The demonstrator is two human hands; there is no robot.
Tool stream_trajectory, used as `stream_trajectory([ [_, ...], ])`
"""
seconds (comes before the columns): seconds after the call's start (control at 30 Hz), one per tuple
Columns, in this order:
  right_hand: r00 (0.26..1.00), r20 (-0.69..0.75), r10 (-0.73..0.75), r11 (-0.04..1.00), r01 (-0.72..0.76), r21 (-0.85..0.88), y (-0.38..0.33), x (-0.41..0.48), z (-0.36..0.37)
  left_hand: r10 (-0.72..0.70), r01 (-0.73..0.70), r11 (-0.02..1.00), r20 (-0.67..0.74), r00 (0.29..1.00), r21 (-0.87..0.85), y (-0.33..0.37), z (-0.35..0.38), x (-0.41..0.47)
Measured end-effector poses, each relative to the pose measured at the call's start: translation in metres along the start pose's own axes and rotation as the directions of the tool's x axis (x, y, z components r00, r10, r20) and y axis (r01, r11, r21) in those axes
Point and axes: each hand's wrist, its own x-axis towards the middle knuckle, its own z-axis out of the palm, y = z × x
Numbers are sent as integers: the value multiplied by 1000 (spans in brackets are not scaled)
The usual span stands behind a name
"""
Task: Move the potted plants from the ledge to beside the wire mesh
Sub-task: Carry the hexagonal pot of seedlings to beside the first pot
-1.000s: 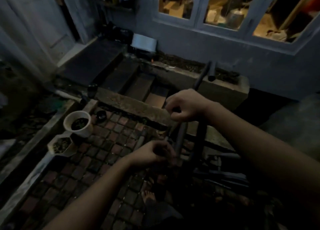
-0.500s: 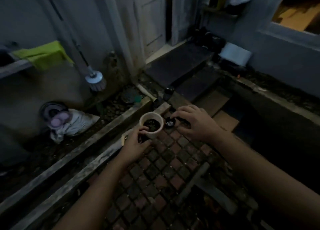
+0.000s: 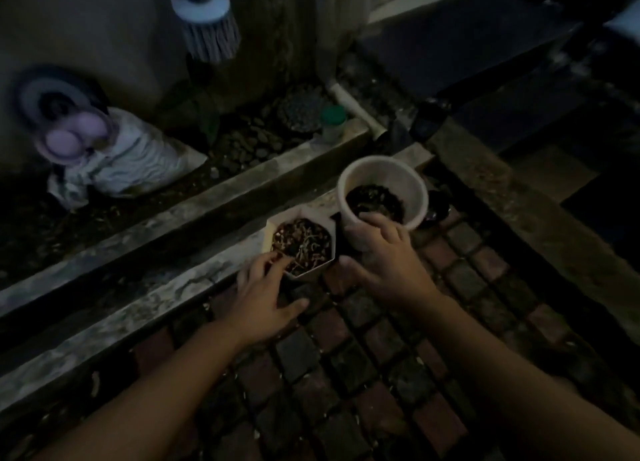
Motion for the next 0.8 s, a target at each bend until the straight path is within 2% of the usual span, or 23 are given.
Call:
stream_trajectory([
  [0.13,998,54,-44,998,46,-47,59,19,103,80,-60,987,-131,988,147,-38,76,69],
  [0.23,979,108,-173,981,181,-72,94,29,156,130,-121,991,-241,962,49,-61,120,104],
  [0.3,962,99,-253,964,259,-61,111,40,179,198,-202,979,-366,909,28,-77,137,115],
  [0.43,923,-39,-382,922,379,-79,130,59,198,301,-331,943,-529,794,40,-100,148,131],
  [0.5,881,-70,-468,880,457,-134,130,66,200,241,-345,937,-610,754,-56,-102,151,132],
  [0.63,847,-34,-531,843,524,-120,124,69,201,-11,-276,931,-771,637,-240,-89,173,131],
  [0.73,874,-22,-485,873,483,-62,112,65,200,-156,-233,902,-777,610,-364,-77,184,127],
  [0.8,888,-25,-459,888,458,-23,101,59,196,-204,-241,872,-764,612,-427,-79,186,120],
])
